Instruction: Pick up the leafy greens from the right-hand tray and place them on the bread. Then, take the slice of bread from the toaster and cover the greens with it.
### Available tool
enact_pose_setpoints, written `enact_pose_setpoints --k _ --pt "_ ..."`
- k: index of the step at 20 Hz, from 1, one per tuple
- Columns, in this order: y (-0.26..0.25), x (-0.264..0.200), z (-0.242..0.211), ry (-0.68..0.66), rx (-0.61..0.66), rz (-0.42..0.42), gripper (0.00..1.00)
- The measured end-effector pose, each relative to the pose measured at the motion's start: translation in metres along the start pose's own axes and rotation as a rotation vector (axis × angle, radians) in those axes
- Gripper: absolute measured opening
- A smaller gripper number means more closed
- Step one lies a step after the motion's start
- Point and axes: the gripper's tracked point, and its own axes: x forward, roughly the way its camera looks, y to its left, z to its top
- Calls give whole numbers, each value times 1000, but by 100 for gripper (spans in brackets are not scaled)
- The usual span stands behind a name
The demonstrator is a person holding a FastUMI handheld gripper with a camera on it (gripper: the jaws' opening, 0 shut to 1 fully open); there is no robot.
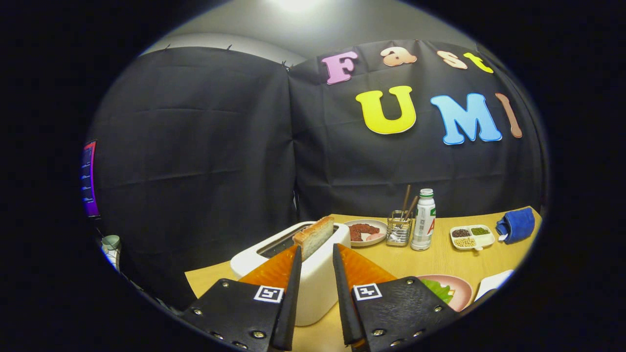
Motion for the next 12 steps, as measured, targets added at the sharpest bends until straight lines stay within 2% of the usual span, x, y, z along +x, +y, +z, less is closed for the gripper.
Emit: enact_pose_setpoints --k 5,11,12 --pt "24 34 -2 -12 7 -5 38" --pt "12 56 -12 -23 -41 -97 38" --pt "10 57 -12 -23 -48 -109 32"
